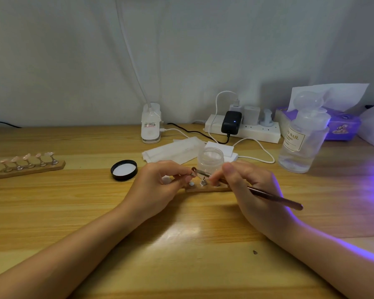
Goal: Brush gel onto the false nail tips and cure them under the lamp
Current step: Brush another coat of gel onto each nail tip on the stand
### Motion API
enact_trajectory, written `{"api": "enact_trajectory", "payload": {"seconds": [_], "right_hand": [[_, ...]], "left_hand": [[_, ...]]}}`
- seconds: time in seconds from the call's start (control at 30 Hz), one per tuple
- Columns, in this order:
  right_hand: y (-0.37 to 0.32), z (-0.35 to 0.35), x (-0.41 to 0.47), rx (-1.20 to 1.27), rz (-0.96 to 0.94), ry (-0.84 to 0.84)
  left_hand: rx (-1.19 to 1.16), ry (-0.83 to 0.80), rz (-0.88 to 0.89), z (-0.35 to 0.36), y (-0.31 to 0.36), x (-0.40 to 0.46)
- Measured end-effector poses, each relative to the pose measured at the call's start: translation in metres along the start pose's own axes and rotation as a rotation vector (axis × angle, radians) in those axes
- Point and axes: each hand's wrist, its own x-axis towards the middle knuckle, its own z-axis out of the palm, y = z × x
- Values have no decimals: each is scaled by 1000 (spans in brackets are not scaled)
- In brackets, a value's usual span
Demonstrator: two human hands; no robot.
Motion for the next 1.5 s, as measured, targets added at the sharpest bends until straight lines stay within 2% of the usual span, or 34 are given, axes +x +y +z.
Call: {"api": "enact_trajectory", "payload": {"seconds": [0.17,0.33,0.53,0.7,0.9,1.1,1.27,1.37,1.5], "right_hand": [[-1,-2,-4,139,71,23],[-1,1,2,-15,-15,-2],[-1,-2,-4,162,60,8],[-2,0,1,-19,8,8],[-2,-2,-4,156,74,-5],[-3,0,2,37,60,8],[-2,-2,-3,221,100,-3],[-3,-2,-1,179,109,28],[-4,-2,3,71,111,-15]], "left_hand": [[-6,-6,15,0,-2,1],[-3,-16,18,0,-3,0],[-58,-3,13,1,-3,0],[-30,-9,27,0,-2,0],[-26,11,16,1,-3,0],[-56,34,28,2,-2,-1],[-83,45,22,3,-4,-1],[-74,45,17,2,-6,0],[-38,58,17,2,-7,1]]}}
